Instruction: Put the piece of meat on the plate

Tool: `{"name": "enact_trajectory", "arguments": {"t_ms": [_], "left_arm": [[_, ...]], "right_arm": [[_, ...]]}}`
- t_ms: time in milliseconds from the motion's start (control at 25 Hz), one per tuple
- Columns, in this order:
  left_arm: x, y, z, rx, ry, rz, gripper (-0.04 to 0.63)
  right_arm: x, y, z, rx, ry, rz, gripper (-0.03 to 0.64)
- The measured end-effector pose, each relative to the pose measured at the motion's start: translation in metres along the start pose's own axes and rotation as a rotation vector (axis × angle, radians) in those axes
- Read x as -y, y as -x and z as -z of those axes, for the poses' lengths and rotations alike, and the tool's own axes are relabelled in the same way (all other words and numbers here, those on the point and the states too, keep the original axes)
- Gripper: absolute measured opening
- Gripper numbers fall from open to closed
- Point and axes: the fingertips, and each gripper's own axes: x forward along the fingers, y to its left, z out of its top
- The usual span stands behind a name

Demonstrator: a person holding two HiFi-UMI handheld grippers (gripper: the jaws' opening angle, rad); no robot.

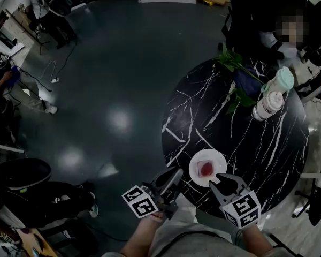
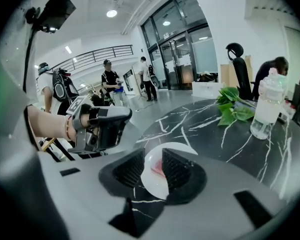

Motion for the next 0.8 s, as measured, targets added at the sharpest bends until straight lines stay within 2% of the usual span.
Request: {"name": "enact_trajectory", "arguments": {"t_ms": [240,520,800], "left_arm": [[0.031,-0.005,-0.008,-0.008,-0.030,0.044,0.009],[0.059,-0.006,-0.030,0.015,-0.099,0.097,0.009],[0.070,-0.004,-0.035,0.009,-0.114,0.111,0.009]], "right_arm": [[-0.011,0.023,-0.021,0.040,0.014,-0.004,0.055],[-0.017,0.044,-0.041,0.105,-0.006,-0.009,0.037],[-0.020,0.053,-0.054,0.147,-0.003,0.009,0.015]]}}
